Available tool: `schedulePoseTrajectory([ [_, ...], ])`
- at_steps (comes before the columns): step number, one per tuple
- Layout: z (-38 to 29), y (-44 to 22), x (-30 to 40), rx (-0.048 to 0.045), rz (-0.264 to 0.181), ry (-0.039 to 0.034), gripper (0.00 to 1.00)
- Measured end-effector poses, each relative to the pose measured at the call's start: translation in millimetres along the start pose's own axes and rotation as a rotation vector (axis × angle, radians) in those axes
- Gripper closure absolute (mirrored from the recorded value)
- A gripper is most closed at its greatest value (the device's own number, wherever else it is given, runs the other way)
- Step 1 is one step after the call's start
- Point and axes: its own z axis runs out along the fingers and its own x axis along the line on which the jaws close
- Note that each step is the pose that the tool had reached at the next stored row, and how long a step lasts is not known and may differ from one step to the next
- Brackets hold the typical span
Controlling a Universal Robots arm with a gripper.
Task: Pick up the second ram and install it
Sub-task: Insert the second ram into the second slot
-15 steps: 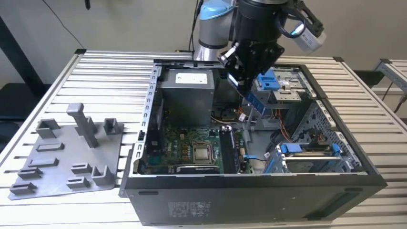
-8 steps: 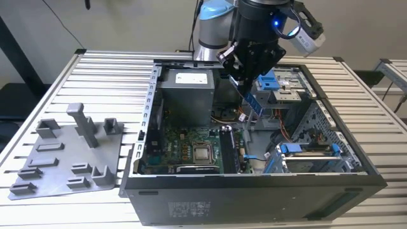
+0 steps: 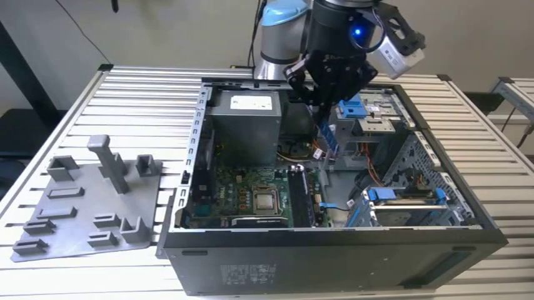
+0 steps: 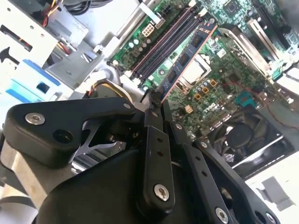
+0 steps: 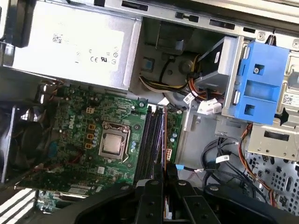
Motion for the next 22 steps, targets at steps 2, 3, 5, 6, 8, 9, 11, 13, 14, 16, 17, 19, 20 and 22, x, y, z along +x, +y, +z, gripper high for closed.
schedulePoseTrajectory([
  [2, 0.3, 0.0, 0.0, 0.0008, 0.031, -0.0001, 0.86],
  [3, 0.4, 0.0, 0.0, 0.0012, 0.045, -0.0002, 0.86],
  [5, 0.7, 0.0, 0.0, 0.0020, 0.075, -0.0004, 0.86],
  [6, 0.8, 0.0, 0.0, 0.0023, 0.089, -0.0005, 0.86],
  [8, 1.0, 0.0, 0.1, 0.0030, 0.114, -0.0005, 0.86],
  [9, 1.1, 0.0, 0.0, 0.0033, 0.124, -0.0006, 0.86],
  [11, 1.3, 0.0, 0.1, 0.0039, 0.145, -0.0007, 0.86],
  [13, 1.5, 0.0, 0.1, 0.0046, 0.168, -0.0008, 0.86],
  [14, 1.6, 0.0, 0.1, 0.0048, 0.179, -0.0009, 0.86],
  [16, 1.7, 0.0, 0.1, 0.0054, 0.200, -0.0009, 0.86],
  [17, 1.8, 0.0, 0.1, 0.0057, 0.209, -0.0010, 0.86],
  [19, 1.9, 0.0, 0.1, 0.0060, 0.224, -0.0011, 0.86],
  [20, 1.9, 0.0, 0.1, 0.0062, 0.230, -0.0011, 0.86],
  [22, 1.9, 0.0, 0.1, 0.0064, 0.238, -0.0012, 0.86],
])
